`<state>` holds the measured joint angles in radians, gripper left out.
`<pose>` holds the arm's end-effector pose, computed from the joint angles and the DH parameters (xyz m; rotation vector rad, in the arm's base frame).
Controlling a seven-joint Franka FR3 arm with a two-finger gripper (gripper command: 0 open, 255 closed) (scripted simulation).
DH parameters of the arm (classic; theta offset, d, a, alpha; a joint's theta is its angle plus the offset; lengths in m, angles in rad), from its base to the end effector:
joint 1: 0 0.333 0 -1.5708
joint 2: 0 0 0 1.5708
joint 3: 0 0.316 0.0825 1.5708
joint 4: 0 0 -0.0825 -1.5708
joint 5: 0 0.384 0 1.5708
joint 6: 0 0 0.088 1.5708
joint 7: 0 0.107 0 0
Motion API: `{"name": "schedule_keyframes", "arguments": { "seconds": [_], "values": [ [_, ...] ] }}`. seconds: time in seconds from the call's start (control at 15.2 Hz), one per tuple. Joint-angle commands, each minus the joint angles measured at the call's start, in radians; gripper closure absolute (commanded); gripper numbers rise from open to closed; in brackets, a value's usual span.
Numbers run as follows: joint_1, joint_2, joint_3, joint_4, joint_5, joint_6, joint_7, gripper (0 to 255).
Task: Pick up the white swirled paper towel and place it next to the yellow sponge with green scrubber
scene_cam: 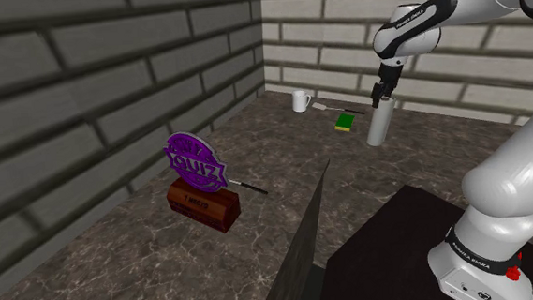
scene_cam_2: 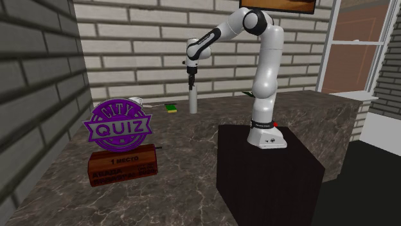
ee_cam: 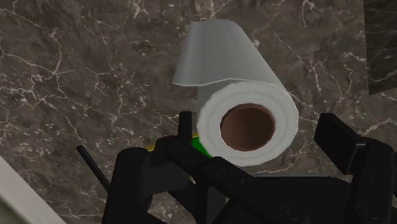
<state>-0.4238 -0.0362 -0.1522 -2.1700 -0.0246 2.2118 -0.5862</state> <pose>0.4488 -0.2929 0.4166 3.0852 0.0371 0.0876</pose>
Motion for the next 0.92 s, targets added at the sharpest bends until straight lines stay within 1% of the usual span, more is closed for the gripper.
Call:
{"name": "schedule_keyframes", "arguments": {
  "seconds": [0.0, 0.07, 0.33, 0.86],
  "values": [
    [0.0, 0.0, 0.0, 0.0, 0.0, 0.0, 0.0, 0],
    [0.0, 0.0, 0.0, 0.0, 0.0, 0.0, 0.0, 0],
    [0.002, -0.056, 0.003, 0.068, -0.008, -0.124, 0.006, 0],
    [0.002, -0.056, 0.003, 0.068, -0.008, -0.124, 0.006, 0]
  ]
}}
